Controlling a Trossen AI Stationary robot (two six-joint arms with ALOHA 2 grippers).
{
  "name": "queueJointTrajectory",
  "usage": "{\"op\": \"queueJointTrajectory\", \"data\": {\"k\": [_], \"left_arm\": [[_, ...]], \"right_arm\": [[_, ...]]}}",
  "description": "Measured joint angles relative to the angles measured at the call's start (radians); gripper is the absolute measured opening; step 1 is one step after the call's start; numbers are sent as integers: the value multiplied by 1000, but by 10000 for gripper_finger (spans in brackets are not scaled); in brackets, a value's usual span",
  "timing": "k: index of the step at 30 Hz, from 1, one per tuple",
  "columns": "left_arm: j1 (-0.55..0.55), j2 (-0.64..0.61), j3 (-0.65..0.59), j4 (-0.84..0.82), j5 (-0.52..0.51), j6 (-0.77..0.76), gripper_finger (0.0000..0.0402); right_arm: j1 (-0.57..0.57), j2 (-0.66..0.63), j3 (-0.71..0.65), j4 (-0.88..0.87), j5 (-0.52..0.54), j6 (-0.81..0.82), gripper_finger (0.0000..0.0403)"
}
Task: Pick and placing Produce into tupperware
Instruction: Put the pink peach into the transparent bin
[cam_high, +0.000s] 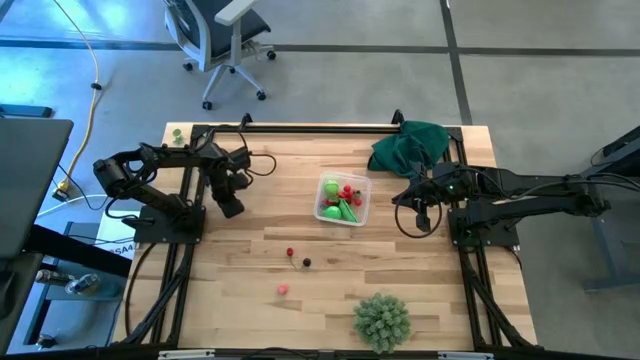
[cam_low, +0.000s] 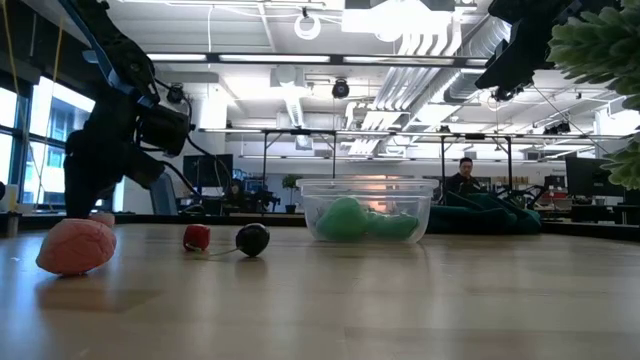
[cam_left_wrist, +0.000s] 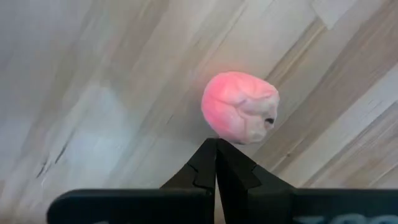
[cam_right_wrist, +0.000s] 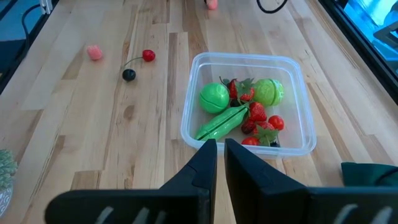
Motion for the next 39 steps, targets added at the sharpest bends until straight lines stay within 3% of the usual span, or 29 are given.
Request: {"op": "queueJointTrajectory", "data": {"k": [20,34,39], "left_arm": [[0,-2,0,113,26,-1,1],[0,-1,2,79,41,31,0],[0,0,0,46,157,58,1]], "right_arm": [[0,0,0,0,0,0,24],[0,0,0,0,0,0,24],[0,0,0,0,0,0,24]]}}
